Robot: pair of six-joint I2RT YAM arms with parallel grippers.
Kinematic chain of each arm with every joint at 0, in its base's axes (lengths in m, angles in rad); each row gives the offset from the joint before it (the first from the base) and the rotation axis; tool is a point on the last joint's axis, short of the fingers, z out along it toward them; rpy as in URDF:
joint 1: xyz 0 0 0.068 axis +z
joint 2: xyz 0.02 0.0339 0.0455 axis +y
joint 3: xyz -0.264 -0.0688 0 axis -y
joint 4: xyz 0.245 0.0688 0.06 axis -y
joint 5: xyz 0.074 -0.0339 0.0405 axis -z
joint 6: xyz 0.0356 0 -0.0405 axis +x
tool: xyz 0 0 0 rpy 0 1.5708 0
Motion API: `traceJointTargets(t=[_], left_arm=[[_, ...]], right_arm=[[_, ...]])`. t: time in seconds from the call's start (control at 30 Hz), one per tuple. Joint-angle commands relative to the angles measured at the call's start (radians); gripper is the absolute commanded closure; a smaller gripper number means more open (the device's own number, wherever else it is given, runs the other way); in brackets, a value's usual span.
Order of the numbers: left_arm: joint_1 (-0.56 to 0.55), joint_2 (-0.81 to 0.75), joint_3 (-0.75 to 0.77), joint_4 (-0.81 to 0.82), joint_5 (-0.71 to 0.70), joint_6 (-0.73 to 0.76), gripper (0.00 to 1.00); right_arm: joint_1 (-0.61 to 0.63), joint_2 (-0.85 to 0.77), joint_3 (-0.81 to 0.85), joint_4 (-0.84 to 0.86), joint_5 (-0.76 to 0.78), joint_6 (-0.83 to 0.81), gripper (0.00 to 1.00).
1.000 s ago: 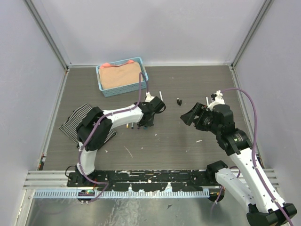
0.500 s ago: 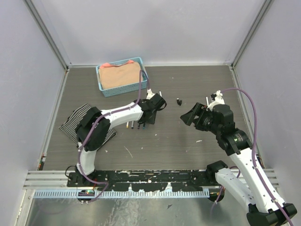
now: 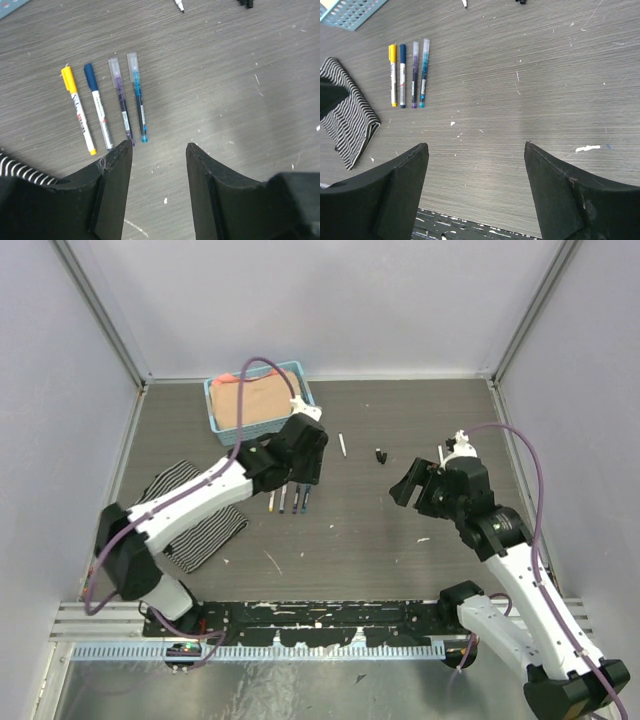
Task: Insert the pens into the pen caps
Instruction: Place the pen at the center of the board, then pick up the pen from the center of the board.
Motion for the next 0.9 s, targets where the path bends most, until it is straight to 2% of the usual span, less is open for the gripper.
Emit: traceJointTargets(t=[0.0, 0.13, 0.3, 0.4, 0.57, 0.87], left_arm=[[-0.001, -0.158, -0.105, -0.017, 0.054, 0.085, 0.46], [0.0, -0.304, -0.211, -0.003, 0.09, 0.126, 0.43], [0.001, -0.445, -0.294, -0.032, 0.062, 0.154, 0.41], [0.0, -0.506, -0.32, -0.051, 0.047, 0.169, 0.41], [0.001, -0.583, -0.32, -0.118, -0.007, 0.18, 0.41], [0.001, -0.686, -0.367, -0.127, -0.045, 0.218, 0.36]], right_arm=[[-0.003, 0.053, 0.067, 0.031, 0.009, -0.084, 0.18], [-0.002, 0.165, 0.101, 0.071, -0.038, -0.141, 0.19], [0.006, 0.376, 0.169, 0.156, -0.078, -0.183, 0.23], [0.042, 0.511, 0.227, 0.224, -0.052, -0.209, 0.25], [0.078, 0.785, 0.393, 0.27, 0.016, -0.248, 0.28], [0.083, 1.16, 0.699, 0.3, 0.046, -0.299, 0.33]])
